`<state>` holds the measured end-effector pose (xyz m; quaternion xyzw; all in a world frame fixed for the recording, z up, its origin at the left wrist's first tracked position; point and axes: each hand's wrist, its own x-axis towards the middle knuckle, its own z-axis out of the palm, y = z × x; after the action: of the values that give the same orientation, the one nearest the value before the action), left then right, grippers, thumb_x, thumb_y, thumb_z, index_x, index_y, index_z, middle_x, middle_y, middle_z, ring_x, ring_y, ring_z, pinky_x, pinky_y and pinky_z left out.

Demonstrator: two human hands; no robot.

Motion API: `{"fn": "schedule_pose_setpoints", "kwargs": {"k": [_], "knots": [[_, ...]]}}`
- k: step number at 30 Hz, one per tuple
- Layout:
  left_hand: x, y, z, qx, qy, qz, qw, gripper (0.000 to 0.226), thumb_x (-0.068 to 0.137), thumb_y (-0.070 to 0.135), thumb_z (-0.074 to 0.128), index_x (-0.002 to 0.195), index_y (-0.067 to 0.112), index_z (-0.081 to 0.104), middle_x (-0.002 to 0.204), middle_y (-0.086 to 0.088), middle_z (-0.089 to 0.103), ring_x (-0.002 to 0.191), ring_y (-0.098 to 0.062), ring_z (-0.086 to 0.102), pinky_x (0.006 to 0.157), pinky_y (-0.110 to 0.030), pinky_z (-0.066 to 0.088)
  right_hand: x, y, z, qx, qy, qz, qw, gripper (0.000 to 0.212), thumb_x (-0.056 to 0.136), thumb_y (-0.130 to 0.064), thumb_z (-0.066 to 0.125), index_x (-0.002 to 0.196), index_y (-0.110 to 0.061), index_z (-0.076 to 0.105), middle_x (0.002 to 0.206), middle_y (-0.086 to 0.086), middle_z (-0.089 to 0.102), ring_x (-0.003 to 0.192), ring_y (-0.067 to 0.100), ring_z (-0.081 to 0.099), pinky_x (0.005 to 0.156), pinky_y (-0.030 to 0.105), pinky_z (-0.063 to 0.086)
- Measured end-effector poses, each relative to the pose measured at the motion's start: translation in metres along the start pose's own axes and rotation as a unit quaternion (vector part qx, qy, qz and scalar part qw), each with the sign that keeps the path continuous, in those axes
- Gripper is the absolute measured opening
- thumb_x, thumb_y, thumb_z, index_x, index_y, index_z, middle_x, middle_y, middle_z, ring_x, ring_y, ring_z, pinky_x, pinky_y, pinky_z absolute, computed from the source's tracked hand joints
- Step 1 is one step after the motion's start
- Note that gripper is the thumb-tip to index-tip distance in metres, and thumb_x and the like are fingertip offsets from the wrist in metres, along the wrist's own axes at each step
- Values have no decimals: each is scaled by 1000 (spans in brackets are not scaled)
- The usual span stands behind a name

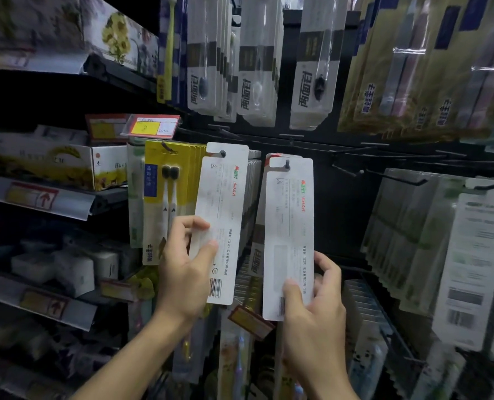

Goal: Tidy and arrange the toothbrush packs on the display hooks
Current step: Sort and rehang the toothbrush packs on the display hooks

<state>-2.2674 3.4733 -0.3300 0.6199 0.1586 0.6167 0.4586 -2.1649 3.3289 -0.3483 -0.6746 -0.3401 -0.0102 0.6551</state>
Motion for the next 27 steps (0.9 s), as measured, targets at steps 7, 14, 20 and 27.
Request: {"fn": "schedule_pose_setpoints", "kwargs": {"k": [7, 14, 20, 27], "knots": [[8, -10, -1, 18, -11, -8, 1000, 21, 84, 25, 64, 101, 37, 59, 112, -1, 65, 111, -27, 64, 97, -61, 53, 5, 7, 5, 7, -5, 1, 1000, 43, 103, -22, 58, 129, -48, 37, 112, -16, 69, 91, -6, 67, 64, 21, 57], [12, -20, 0, 16, -8, -15, 1000, 34, 94, 12, 65, 109, 41, 54, 114, -8, 68, 100, -29, 72, 80, -62, 61, 19, 14, 11, 8, -20, 10, 1000, 26, 106, -30, 54, 130, -35, 45, 113, -14, 66, 95, 2, 69, 68, 23, 60], [11, -29, 1, 7, -4, -19, 1000, 42, 102, 1, 59, 122, 35, 44, 118, -9, 69, 101, -24, 74, 73, -37, 64, 27, 21, 9, -31, -40, -10, 999, 9, 106, -33, 54, 115, -35, 56, 102, -14, 70, 89, -4, 68, 67, 23, 61], [2, -40, 0, 40, 31, -14, 999, 45, 96, 16, 65, 131, 31, 42, 127, 1, 60, 110, -7, 66, 88, -30, 57, 26, 31, 8, -79, -61, -8, 995, 15, 104, -39, 53, 96, -34, 65, 96, -12, 71, 91, 6, 69, 76, 36, 63]]}}
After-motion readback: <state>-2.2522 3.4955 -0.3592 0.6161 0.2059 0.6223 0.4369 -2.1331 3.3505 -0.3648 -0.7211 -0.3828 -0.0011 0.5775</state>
